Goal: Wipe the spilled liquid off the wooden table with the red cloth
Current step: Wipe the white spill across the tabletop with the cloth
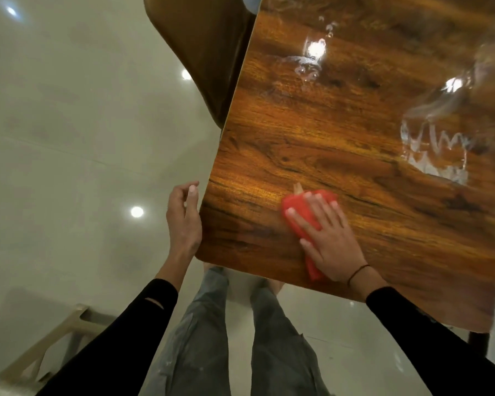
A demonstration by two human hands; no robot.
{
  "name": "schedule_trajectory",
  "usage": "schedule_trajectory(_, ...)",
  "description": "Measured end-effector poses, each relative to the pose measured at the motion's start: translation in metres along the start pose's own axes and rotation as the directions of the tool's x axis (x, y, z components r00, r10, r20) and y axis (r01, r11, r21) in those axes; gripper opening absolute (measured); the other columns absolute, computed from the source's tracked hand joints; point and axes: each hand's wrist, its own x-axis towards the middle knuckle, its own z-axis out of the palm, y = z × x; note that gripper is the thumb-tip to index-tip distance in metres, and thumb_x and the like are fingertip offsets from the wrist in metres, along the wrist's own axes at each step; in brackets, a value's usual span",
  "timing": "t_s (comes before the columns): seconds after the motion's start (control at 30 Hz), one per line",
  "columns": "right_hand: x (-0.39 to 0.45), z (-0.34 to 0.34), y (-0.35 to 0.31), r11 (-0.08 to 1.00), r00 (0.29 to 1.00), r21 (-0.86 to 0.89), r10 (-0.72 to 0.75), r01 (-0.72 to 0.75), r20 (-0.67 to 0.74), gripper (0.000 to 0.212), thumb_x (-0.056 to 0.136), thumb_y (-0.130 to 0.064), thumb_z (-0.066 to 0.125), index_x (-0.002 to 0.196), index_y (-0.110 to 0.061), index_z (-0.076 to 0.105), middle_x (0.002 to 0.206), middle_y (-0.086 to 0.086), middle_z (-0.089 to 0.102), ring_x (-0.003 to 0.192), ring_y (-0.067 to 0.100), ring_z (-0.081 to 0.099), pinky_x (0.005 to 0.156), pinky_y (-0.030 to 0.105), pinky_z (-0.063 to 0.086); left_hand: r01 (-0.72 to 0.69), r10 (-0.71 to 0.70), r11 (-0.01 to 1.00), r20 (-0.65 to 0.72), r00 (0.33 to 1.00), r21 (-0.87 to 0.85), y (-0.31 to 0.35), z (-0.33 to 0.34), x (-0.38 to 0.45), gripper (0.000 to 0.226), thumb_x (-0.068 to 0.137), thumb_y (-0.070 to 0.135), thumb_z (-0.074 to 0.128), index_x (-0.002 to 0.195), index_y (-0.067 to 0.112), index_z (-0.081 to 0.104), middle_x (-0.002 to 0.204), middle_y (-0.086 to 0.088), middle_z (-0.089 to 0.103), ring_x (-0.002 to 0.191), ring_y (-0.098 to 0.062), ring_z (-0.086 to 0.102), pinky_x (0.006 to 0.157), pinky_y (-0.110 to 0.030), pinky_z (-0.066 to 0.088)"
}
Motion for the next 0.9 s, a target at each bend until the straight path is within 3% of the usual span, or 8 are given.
schedule_trajectory(0.1,-0.035,-0.001,0.031,0.879,0.883,0.120,0.468,-0.461,-0.040,0.072,0.115,-0.055,0.028,0.182,-0.038,0.010,0.191,0.008,-0.003,0.177,0.034,0.000,0.140,0.063,0.009,-0.113,0.114,0.992,-0.019,0.993,0.057,0.008,0.013,-0.003,0.033,0.112,0.043,0.047,0.128,0.025,0.068,0.129,0.004,0.064,0.117,0.001,0.059,0.092,-0.004,0.043)
schedule_trajectory(0.2,-0.069,0.004,0.037,0.640,0.651,0.221,0.759,-0.736,-0.031,0.074,0.112,-0.053,0.031,0.182,-0.034,0.015,0.191,0.011,0.003,0.176,0.038,0.006,0.140,0.065,0.008,-0.175,0.177,0.979,-0.018,0.984,0.103,0.013,0.022,-0.004,0.029,0.110,0.046,0.048,0.120,0.029,0.069,0.125,0.002,0.061,0.116,-0.010,0.059,0.098,-0.023,0.048)
schedule_trajectory(0.37,-0.080,0.011,0.009,0.229,0.246,0.313,0.969,-0.922,0.017,0.076,0.111,-0.051,0.033,0.182,-0.033,0.015,0.190,0.016,0.006,0.175,0.041,0.008,0.141,0.063,0.008,-0.283,0.290,0.930,0.005,0.957,0.236,0.017,0.039,-0.018,0.033,0.111,0.042,0.049,0.122,0.020,0.071,0.129,-0.004,0.060,0.125,-0.022,0.054,0.102,-0.023,0.045)
schedule_trajectory(0.47,-0.065,0.013,-0.017,0.107,0.128,0.348,0.991,-0.931,0.037,0.074,0.115,-0.046,0.039,0.183,-0.030,0.013,0.190,0.017,0.004,0.175,0.043,0.008,0.141,0.062,0.009,-0.314,0.302,0.913,0.083,0.950,0.262,0.022,0.057,-0.037,0.037,0.111,0.042,0.048,0.124,0.015,0.071,0.132,-0.009,0.062,0.126,-0.021,0.053,0.101,-0.016,0.037)
schedule_trajectory(0.57,-0.047,0.015,-0.040,0.239,0.246,0.304,0.969,-0.922,-0.016,0.074,0.116,-0.048,0.034,0.183,-0.025,0.014,0.190,0.016,0.004,0.175,0.042,0.009,0.141,0.061,0.010,-0.335,0.315,0.913,0.120,0.942,0.234,0.027,0.076,-0.058,0.042,0.110,0.042,0.046,0.120,0.011,0.073,0.129,-0.014,0.064,0.124,-0.027,0.056,0.104,-0.032,0.042)
schedule_trajectory(0.67,-0.029,0.018,-0.062,0.552,0.558,0.272,0.828,-0.788,-0.063,0.075,0.114,-0.046,0.035,0.183,-0.025,0.012,0.190,0.014,0.002,0.176,0.038,0.005,0.142,0.058,0.006,-0.335,0.315,0.920,0.123,0.941,0.204,0.031,0.091,-0.074,0.043,0.111,0.043,0.044,0.118,0.012,0.073,0.128,-0.012,0.065,0.123,-0.026,0.058,0.107,-0.039,0.043)
schedule_trajectory(0.8,-0.026,0.024,-0.083,0.930,0.957,0.288,0.268,-0.226,-0.114,0.076,0.112,-0.039,0.056,0.180,-0.026,0.024,0.188,0.015,0.019,0.173,0.039,0.019,0.139,0.063,0.026,-0.325,0.309,0.922,0.108,0.945,0.210,0.043,0.097,-0.087,0.039,0.112,0.041,0.044,0.117,0.013,0.071,0.123,-0.005,0.063,0.119,-0.025,0.059,0.107,-0.049,0.048)
schedule_trajectory(0.9,-0.052,0.017,-0.065,0.962,0.981,0.198,-0.179,0.190,-0.072,0.068,0.112,-0.040,0.063,0.175,-0.026,0.040,0.182,0.014,0.037,0.168,0.037,0.037,0.139,0.056,0.027,-0.346,0.333,0.916,0.100,0.938,0.204,0.060,0.092,-0.090,0.032,0.113,0.040,0.044,0.115,0.020,0.069,0.119,-0.005,0.064,0.117,-0.031,0.062,0.103,-0.057,0.052)
